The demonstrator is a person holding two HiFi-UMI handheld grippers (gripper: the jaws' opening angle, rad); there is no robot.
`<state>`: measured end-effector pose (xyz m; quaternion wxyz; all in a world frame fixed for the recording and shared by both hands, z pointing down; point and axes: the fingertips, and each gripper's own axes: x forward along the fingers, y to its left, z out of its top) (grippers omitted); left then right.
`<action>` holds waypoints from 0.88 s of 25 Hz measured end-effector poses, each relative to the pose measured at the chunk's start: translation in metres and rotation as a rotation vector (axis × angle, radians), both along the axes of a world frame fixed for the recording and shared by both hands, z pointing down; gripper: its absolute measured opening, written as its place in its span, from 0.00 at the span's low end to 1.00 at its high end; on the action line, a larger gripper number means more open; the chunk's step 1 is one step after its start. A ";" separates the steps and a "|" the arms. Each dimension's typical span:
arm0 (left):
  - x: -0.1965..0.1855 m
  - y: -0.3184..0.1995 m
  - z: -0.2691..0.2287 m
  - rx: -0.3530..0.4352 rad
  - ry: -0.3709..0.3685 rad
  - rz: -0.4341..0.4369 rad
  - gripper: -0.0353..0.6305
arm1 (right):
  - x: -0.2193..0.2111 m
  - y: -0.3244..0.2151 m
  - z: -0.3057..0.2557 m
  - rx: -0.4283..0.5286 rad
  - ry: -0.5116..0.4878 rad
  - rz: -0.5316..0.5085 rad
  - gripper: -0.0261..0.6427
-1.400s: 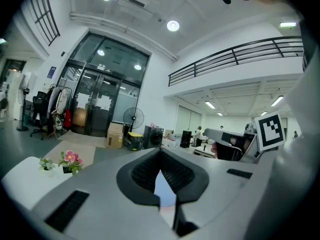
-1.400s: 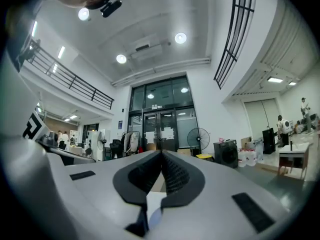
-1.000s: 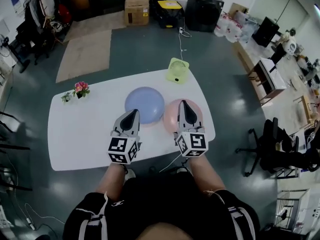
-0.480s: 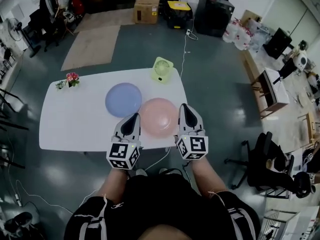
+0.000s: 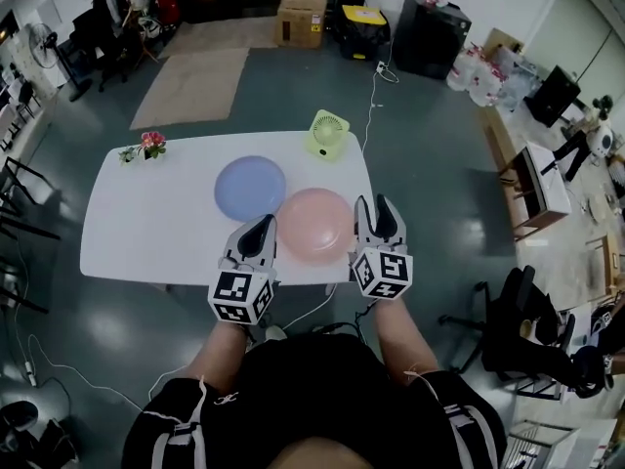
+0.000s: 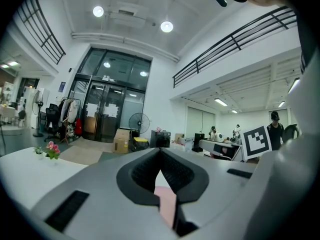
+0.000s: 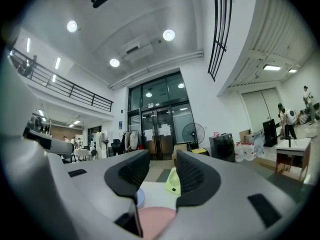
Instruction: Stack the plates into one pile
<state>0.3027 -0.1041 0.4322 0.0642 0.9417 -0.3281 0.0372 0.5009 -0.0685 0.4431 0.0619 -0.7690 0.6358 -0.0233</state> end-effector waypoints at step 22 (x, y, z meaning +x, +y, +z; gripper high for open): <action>-0.045 0.024 0.046 -0.074 -0.032 -0.151 0.07 | 0.022 0.022 0.283 -0.652 -0.546 0.031 0.29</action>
